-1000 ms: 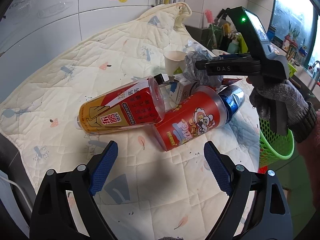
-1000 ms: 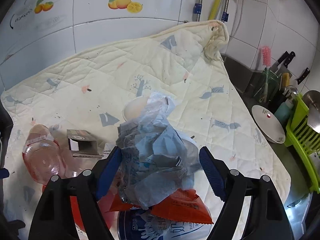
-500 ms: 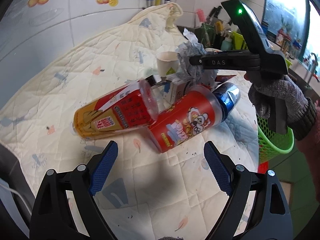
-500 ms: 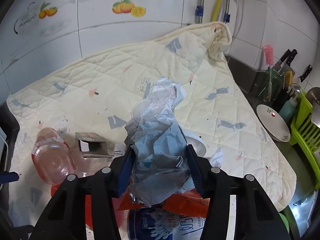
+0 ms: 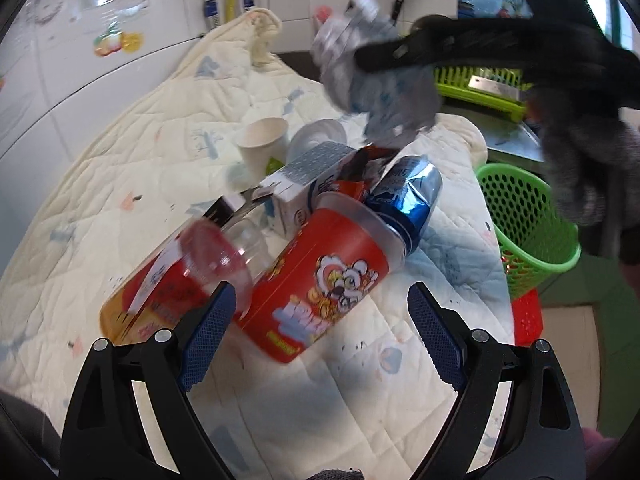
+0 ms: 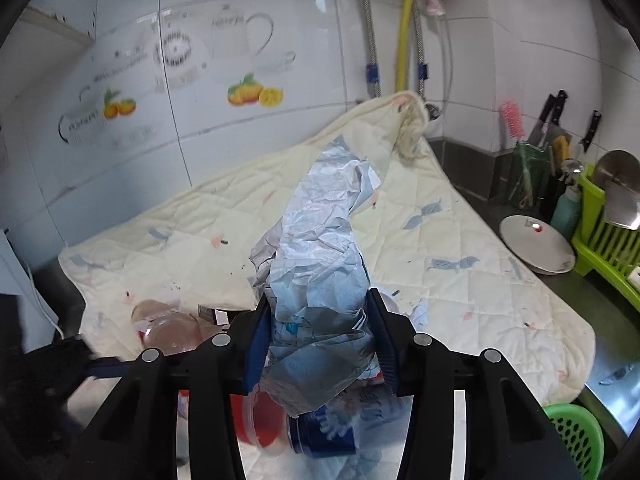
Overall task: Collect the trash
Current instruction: 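Grasp the crumpled foil wad with the right tool and lift it, then grasp the red printed cup with the left tool while the right carries the foil to the basket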
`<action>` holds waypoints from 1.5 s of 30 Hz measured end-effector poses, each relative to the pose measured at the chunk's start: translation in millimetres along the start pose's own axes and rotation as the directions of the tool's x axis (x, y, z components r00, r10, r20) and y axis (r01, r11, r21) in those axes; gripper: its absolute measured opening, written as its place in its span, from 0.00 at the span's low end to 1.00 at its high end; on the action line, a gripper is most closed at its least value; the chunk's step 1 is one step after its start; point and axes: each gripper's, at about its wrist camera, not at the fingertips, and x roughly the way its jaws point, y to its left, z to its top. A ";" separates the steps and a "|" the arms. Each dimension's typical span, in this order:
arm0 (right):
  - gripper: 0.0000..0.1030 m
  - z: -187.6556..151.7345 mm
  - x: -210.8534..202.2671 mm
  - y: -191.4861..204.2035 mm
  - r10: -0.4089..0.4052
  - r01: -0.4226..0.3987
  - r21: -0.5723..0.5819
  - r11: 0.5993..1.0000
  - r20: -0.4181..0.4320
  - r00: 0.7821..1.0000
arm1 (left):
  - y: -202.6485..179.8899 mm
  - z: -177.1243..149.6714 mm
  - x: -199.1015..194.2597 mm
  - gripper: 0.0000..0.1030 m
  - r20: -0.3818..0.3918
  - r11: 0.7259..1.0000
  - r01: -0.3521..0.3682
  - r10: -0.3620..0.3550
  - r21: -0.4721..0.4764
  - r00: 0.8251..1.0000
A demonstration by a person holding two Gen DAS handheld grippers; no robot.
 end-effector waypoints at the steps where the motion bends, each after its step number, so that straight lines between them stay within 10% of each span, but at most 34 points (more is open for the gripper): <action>1: 0.43 -0.8 -8.9 -2.7 0.000 -0.001 0.006 1.000 0.011 1.000 | -2.0 2.5 3.6 0.85 -0.002 1.000 -0.002 0.002 0.020 1.000; 13: 0.43 -33.8 -98.1 -34.9 -0.059 0.051 0.087 0.995 0.099 0.993 | -12.4 16.7 42.8 0.88 -0.075 0.977 -0.009 0.026 0.215 0.997; 29: 0.44 -102.4 -136.9 -88.8 -0.202 0.196 0.196 0.961 0.009 0.979 | -27.1 19.8 75.3 0.89 -0.128 0.903 -0.034 0.098 0.429 0.987; 45: 0.44 -152.0 -141.2 -128.0 -0.255 0.266 0.294 0.918 -0.077 0.964 | -40.8 9.6 49.8 0.72 -0.064 0.913 -0.034 0.066 0.407 0.996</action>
